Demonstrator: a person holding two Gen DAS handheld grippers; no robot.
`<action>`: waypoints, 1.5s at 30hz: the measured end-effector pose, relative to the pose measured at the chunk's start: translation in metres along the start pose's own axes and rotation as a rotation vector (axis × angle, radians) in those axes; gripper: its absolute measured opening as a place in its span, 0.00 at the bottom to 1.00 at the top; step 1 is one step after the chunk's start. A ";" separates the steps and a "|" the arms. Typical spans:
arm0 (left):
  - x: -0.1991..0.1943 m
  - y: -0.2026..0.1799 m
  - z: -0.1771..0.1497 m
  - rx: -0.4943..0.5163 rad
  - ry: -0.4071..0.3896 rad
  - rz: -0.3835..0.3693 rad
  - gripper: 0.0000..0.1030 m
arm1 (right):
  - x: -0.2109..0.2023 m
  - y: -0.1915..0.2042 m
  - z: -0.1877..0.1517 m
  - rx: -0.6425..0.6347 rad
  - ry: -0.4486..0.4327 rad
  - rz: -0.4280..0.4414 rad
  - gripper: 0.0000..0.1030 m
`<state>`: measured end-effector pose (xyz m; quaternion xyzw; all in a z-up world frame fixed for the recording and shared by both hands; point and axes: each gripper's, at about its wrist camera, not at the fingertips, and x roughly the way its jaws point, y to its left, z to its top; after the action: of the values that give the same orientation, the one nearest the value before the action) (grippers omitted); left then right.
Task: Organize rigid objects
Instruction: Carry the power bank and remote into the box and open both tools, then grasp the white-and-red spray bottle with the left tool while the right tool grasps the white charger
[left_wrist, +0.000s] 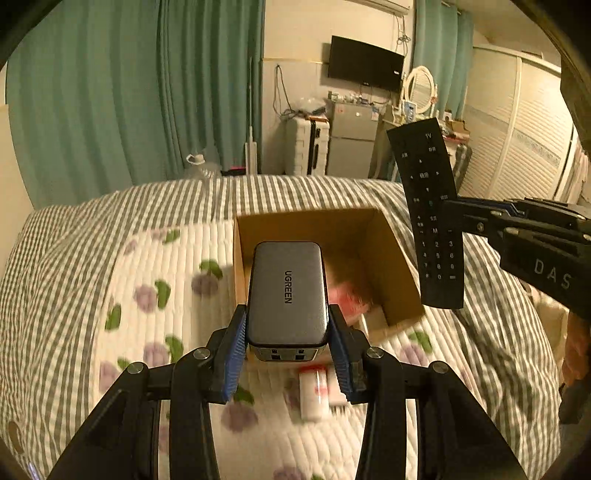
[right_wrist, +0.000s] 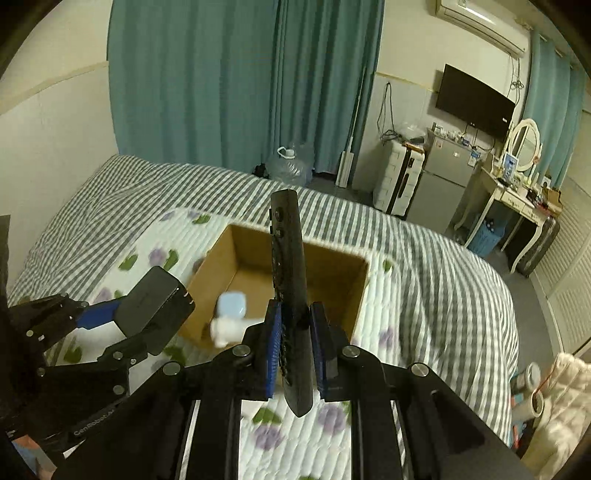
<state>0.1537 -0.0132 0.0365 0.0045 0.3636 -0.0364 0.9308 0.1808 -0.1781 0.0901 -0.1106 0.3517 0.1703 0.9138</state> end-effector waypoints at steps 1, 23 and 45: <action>0.006 0.000 0.004 0.003 -0.001 0.006 0.41 | 0.004 -0.003 0.005 -0.003 -0.001 -0.002 0.14; 0.138 -0.005 0.008 -0.012 0.149 0.020 0.42 | 0.140 -0.042 -0.010 0.006 0.125 0.029 0.14; -0.010 0.008 0.008 -0.015 -0.008 0.026 0.70 | 0.049 -0.039 0.004 0.071 0.039 -0.065 0.67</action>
<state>0.1529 -0.0048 0.0489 0.0022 0.3600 -0.0218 0.9327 0.2325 -0.2007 0.0629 -0.0928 0.3716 0.1256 0.9151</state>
